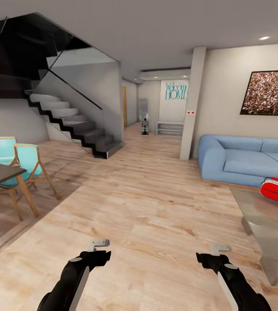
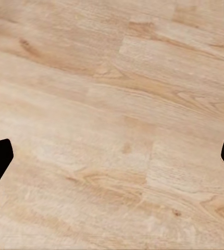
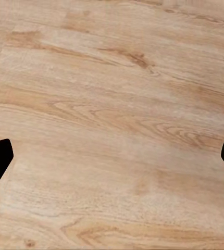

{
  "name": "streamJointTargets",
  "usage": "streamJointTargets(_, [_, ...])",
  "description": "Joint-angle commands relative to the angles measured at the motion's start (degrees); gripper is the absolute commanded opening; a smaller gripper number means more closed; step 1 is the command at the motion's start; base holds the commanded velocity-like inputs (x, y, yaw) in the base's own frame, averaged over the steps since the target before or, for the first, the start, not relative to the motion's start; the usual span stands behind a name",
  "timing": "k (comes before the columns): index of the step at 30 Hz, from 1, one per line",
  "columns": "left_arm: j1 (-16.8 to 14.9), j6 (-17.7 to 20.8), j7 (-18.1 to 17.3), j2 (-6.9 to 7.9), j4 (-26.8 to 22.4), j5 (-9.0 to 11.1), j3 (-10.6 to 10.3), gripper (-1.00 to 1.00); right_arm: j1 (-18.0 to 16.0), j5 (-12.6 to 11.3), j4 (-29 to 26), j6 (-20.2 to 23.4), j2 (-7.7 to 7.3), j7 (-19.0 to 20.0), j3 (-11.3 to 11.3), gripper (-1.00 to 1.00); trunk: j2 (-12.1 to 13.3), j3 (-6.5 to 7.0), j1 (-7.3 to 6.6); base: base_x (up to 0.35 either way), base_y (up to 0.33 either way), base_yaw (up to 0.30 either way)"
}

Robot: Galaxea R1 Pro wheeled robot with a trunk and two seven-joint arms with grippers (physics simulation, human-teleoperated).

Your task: Turn on the radio receiver that's on the table in the living room.

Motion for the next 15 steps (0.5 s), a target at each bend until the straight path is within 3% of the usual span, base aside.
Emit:
streamJointTargets(1, [0.0, 0.0, 0.0, 0.0, 0.0, 0.0, 0.0, 1.0, 0.0, 0.0, 0.0, 0.0, 0.0, 0.0, 0.0, 1.0, 0.0, 0.04, 0.0, 0.33, 0.0, -0.193])
streamJointTargets(15, [0.0, 0.0, -0.1, -0.02, 0.0, 0.0, 0.0, 1.0, 0.0, 0.0, 0.0, 0.0, 0.0, 0.0, 0.0, 1.0, 0.0, 0.71, 0.0, 0.33, 0.012, -0.24])
